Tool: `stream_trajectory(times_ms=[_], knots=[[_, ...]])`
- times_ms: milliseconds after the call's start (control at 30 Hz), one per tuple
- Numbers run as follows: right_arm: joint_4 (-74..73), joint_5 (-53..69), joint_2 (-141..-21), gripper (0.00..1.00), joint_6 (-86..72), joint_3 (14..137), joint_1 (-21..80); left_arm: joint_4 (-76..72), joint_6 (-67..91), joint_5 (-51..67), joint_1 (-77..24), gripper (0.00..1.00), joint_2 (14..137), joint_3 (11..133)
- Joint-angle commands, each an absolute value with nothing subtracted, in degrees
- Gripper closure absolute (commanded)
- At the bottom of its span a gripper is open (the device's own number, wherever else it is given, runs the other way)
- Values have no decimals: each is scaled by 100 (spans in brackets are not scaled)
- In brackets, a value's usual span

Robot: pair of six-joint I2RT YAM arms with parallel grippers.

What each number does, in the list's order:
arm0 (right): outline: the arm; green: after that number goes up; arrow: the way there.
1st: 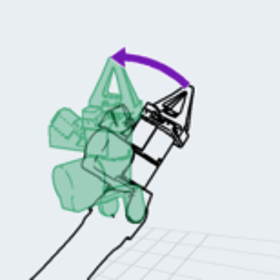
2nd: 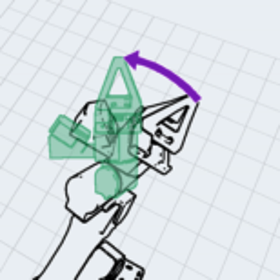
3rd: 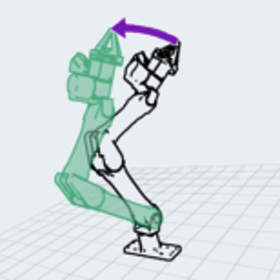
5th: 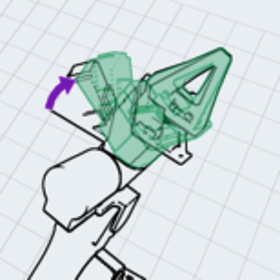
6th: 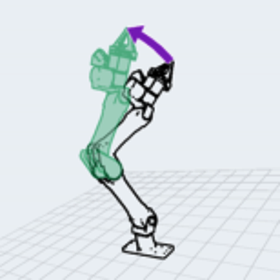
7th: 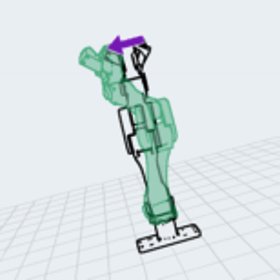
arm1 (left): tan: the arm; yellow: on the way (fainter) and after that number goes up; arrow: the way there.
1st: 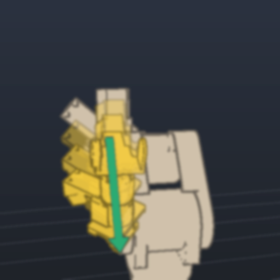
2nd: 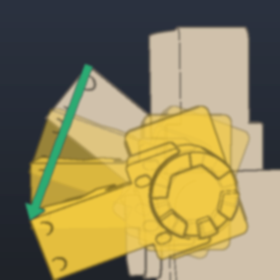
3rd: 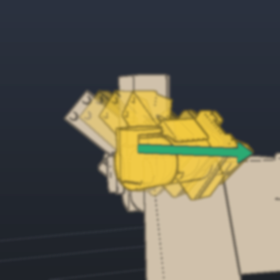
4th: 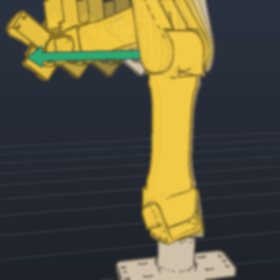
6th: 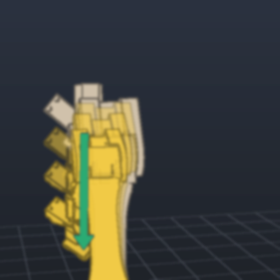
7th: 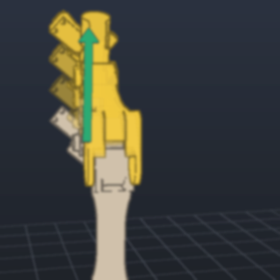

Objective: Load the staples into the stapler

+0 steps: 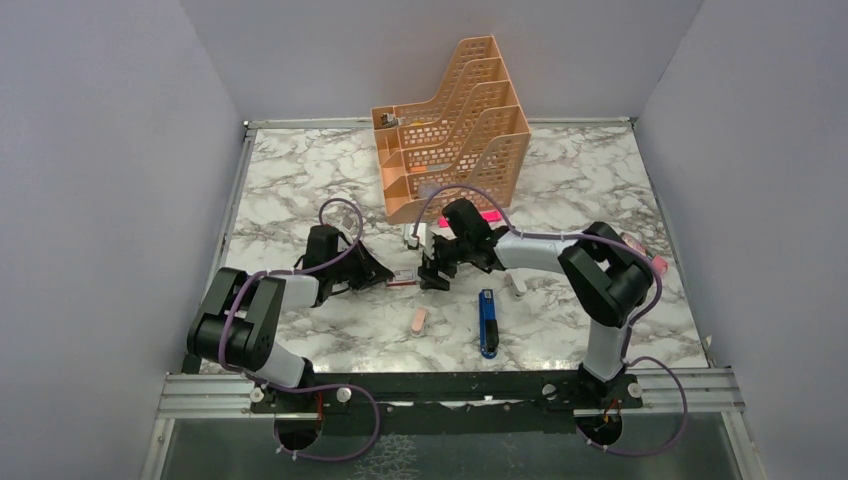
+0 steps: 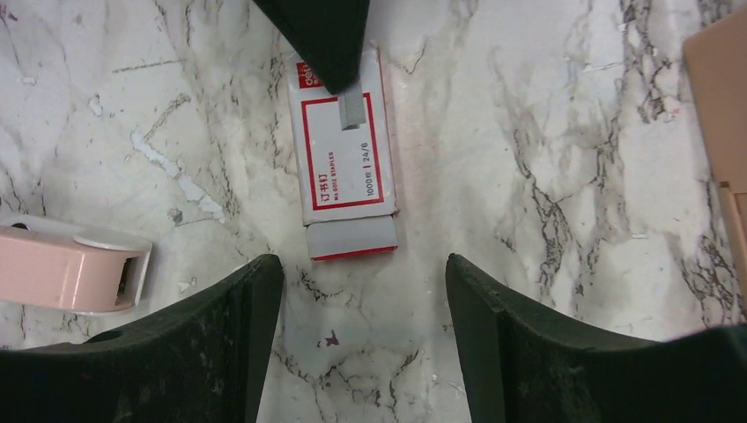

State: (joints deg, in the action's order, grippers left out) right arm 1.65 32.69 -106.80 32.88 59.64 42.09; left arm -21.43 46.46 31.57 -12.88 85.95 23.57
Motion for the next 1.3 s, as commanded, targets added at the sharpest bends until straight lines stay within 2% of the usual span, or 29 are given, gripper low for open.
stream_trajectory(times_ms=[0,200,433,833,1267], knots=[[-249,3622,-10894,28,3715,6197,4236,-2294,4572,3285,-1310,88,8602,2452],[-53,3624,-11058,35,3692,6206,4232,-2294,4540,3321,-1310,93,8616,2475],[-48,3645,-11211,46,3700,6266,4236,-2294,4501,3331,-1303,93,8684,2505],[-48,3583,-11192,59,3785,6244,4241,-2286,4443,3286,-1103,94,8640,2531],[-50,3278,-11020,64,3858,6156,4236,-2182,4317,3082,-939,98,8407,2436]])
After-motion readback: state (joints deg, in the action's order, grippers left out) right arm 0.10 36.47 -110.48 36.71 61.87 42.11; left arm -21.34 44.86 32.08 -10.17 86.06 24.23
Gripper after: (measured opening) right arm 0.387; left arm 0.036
